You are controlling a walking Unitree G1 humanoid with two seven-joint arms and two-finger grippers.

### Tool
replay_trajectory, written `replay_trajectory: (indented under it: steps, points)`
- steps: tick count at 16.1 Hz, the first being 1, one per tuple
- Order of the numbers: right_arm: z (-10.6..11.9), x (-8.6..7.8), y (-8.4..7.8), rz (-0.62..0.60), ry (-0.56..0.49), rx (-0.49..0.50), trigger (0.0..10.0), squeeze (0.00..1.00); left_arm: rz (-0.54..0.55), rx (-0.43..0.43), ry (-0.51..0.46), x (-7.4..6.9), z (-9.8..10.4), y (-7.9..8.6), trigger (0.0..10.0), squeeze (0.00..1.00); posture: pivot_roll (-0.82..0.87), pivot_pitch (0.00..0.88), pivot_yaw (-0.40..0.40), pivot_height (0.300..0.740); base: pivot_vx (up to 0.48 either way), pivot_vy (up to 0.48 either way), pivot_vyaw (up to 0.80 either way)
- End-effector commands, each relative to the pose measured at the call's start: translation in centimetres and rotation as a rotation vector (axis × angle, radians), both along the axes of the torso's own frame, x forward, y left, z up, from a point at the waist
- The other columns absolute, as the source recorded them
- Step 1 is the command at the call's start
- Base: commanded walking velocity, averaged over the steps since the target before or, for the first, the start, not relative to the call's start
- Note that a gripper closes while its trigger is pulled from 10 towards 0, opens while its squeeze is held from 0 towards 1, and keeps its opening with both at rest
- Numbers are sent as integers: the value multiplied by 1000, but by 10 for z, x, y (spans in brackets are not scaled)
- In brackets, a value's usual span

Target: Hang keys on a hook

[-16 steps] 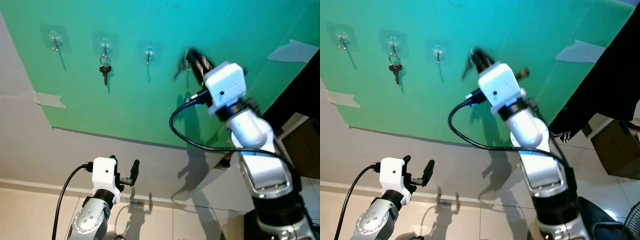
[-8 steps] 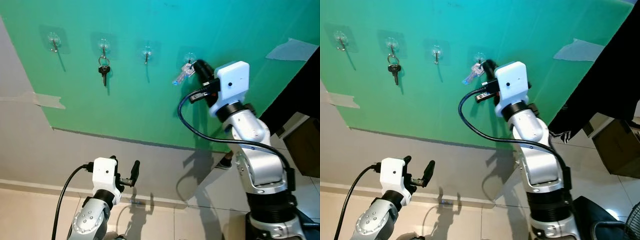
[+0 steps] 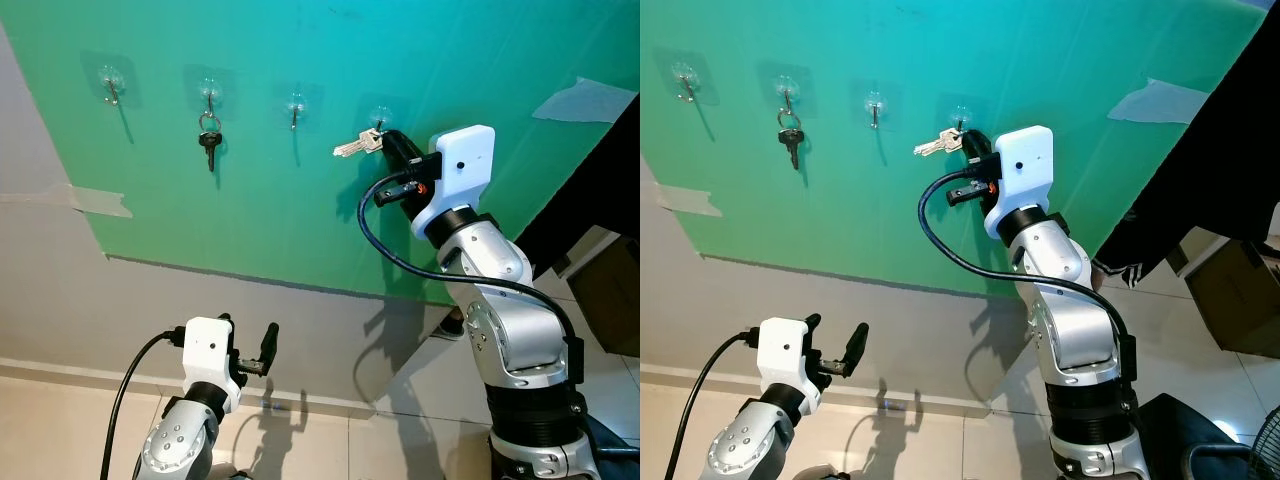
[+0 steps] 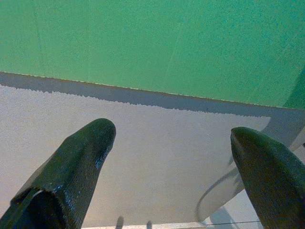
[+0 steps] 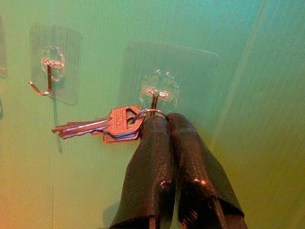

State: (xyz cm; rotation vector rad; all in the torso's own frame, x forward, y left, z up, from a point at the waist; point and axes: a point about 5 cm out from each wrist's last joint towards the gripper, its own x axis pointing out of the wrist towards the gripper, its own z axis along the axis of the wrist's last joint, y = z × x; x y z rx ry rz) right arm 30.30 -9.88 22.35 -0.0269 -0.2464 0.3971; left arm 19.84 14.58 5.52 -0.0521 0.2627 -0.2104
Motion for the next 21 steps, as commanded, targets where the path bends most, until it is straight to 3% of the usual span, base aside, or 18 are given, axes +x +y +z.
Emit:
replay_trajectory:
  steps: [1, 5, 6, 9, 15, 20, 21]
  points:
    - [3, -2, -1, 6, -23, -27, 10000, 0, -15, -13, -10, 0, 4, -5, 10000, 0, 67, 0, -130, 722, 0, 0, 0]
    - [6, -6, 2, 16, -97, -133, 10000, 0, -16, -15, -6, 1, 5, -6, 10000, 0, 63, 0, -132, 722, 0, 0, 0]
    - [8, -8, 3, 20, -149, -196, 10000, 0, -15, -16, -4, 0, 5, -6, 10000, 0, 63, 0, -132, 722, 0, 0, 0]
    - [13, -12, 8, 40, -234, -263, 10000, 0, -12, -18, -2, 0, 4, -7, 10000, 0, 64, 0, -135, 722, 0, 0, 0]
    - [19, -20, 13, 76, -312, -297, 10000, 0, -8, -20, 1, -1, 3, -5, 10000, 0, 61, 0, -139, 722, 0, 0, 0]
    - [20, -23, 14, 79, -323, -302, 10000, 0, -12, -19, 3, -1, 3, -5, 10000, 0, 55, 0, -132, 722, 0, 0, 0]
    - [19, -22, 14, 79, -287, -269, 10000, 0, -13, -19, 3, 0, 4, -5, 10000, 0, 54, 0, -132, 722, 0, 0, 0]
